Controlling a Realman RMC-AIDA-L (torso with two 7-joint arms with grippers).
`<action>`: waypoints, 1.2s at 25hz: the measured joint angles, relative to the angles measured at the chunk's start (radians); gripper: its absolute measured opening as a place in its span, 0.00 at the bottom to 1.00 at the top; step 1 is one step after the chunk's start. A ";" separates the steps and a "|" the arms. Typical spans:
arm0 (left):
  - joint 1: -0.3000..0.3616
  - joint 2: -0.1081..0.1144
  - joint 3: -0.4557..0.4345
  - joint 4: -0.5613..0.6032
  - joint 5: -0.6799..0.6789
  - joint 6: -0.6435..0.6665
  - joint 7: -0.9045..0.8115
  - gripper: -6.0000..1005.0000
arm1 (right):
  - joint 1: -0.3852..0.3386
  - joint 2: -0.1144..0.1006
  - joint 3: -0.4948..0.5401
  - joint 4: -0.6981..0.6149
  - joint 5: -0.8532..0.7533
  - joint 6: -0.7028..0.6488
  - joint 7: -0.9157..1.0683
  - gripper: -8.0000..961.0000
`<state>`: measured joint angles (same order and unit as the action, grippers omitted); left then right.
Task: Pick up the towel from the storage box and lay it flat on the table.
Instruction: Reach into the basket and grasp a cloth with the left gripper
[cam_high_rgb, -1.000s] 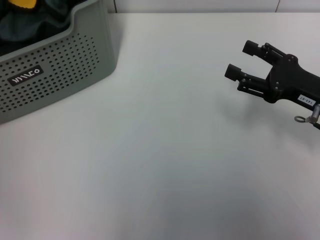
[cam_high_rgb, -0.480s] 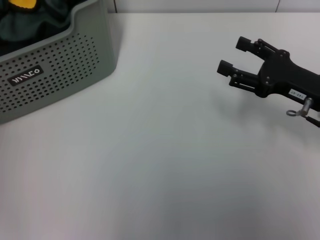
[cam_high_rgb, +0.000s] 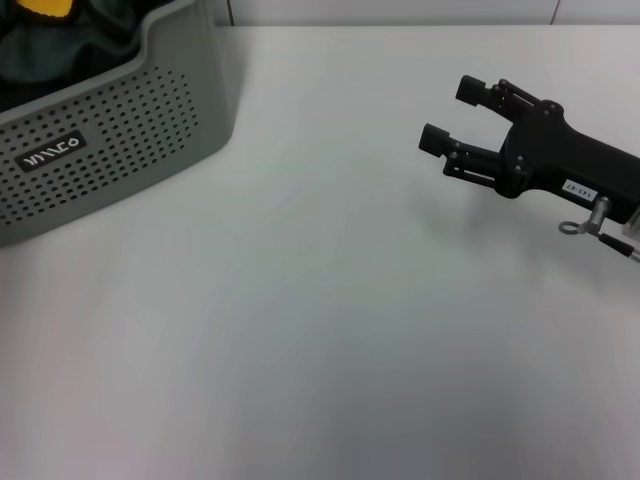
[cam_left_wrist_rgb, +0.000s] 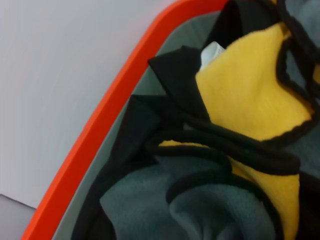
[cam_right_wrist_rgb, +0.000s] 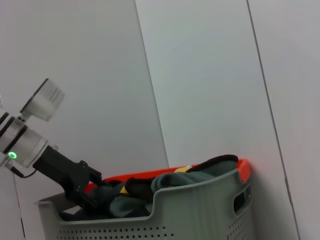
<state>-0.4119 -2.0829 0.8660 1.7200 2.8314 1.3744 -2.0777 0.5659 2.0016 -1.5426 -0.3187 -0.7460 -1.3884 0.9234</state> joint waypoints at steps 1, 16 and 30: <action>0.010 0.001 0.017 -0.003 0.001 -0.013 0.001 0.79 | -0.002 0.001 0.000 0.000 0.000 0.000 0.000 0.92; 0.053 -0.007 0.040 -0.002 0.003 -0.191 -0.009 0.72 | -0.026 0.008 0.003 0.007 -0.002 -0.006 0.000 0.92; 0.071 -0.009 0.067 0.011 -0.025 -0.196 -0.010 0.44 | -0.026 0.009 0.005 0.008 -0.001 -0.002 0.000 0.91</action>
<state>-0.3410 -2.0922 0.9327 1.7309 2.8061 1.1785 -2.0879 0.5397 2.0108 -1.5374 -0.3108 -0.7466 -1.3900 0.9234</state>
